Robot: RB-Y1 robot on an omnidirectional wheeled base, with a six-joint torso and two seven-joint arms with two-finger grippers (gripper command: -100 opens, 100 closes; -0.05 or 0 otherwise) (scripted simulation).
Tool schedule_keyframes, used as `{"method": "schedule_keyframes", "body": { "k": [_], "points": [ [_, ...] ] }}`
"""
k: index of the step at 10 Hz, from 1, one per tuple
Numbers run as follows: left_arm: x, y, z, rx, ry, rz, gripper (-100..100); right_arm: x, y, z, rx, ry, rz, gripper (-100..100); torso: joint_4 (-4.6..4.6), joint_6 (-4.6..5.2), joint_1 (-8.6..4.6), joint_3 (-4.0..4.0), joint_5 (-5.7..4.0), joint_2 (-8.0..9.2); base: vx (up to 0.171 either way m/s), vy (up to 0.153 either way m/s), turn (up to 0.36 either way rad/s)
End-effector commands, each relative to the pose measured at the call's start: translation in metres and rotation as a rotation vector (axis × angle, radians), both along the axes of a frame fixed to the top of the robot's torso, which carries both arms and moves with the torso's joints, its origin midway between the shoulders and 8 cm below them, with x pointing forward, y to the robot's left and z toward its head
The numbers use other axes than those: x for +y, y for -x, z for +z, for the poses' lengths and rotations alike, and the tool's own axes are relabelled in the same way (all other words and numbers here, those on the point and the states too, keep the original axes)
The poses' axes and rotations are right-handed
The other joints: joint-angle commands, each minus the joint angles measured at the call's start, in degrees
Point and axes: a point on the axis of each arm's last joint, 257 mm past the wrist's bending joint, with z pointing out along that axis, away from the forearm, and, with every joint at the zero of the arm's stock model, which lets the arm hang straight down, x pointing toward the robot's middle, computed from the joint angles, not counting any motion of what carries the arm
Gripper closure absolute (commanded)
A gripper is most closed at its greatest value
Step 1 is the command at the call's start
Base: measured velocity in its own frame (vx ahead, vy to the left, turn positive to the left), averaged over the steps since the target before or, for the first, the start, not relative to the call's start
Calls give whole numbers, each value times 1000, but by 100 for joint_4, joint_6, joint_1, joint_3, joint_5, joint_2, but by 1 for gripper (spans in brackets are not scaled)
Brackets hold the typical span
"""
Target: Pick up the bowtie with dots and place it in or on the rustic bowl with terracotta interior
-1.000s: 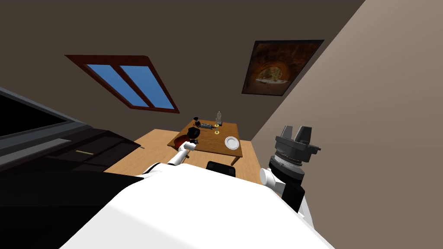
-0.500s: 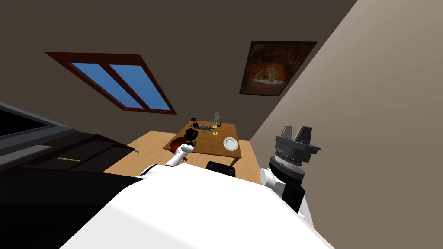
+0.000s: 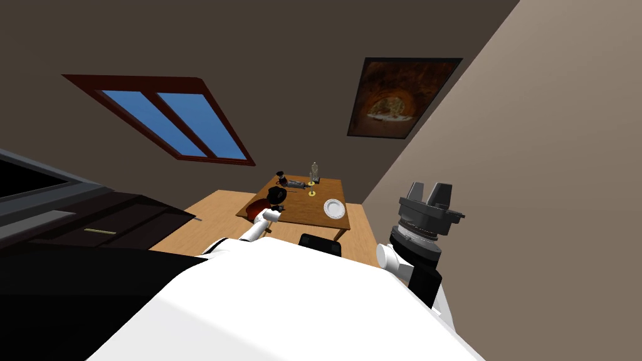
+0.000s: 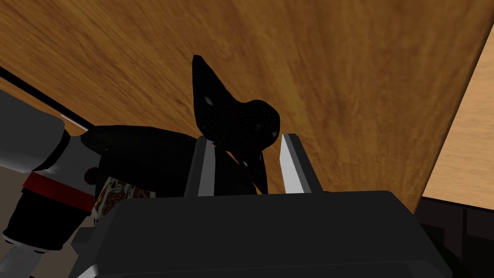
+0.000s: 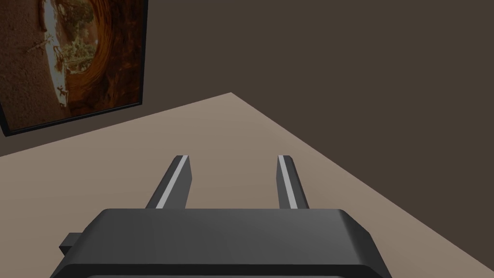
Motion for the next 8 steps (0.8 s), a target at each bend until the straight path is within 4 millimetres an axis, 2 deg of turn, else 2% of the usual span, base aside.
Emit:
{"method": "schedule_keyframes", "body": {
  "k": [1,2,3,5,6,7,8],
  "points": [
    [0,0,0,0,0,0,100,0,0,0,0,0,0,0,0,0,0,0,0,0,0,0,0],
    [0,0,0,0,0,0,0,0,0,0,0,0,0,0,0,-1,0,0,0,0,0,0,0],
    [-9,-11,6,1,-1,-13,100,0,0,0,0,0,0,0,0,-1,0,1,0,1,-43,3,105],
    [-20,-23,14,1,-1,-27,100,0,0,0,0,0,0,0,4,-3,-4,14,-1,26,-81,5,85],
    [-17,-21,12,-2,-1,-24,100,0,0,0,0,0,0,0,5,-5,2,17,-1,32,-36,10,8],
    [-17,-21,12,1,-1,-24,0,0,0,0,0,0,0,0,3,-4,2,12,0,20,-7,1,0],
    [-10,-37,30,-34,-1,-1,100,0,0,0,0,0,0,0,2,-3,1,6,0,10,-74,-14,-102]
  ]
}}
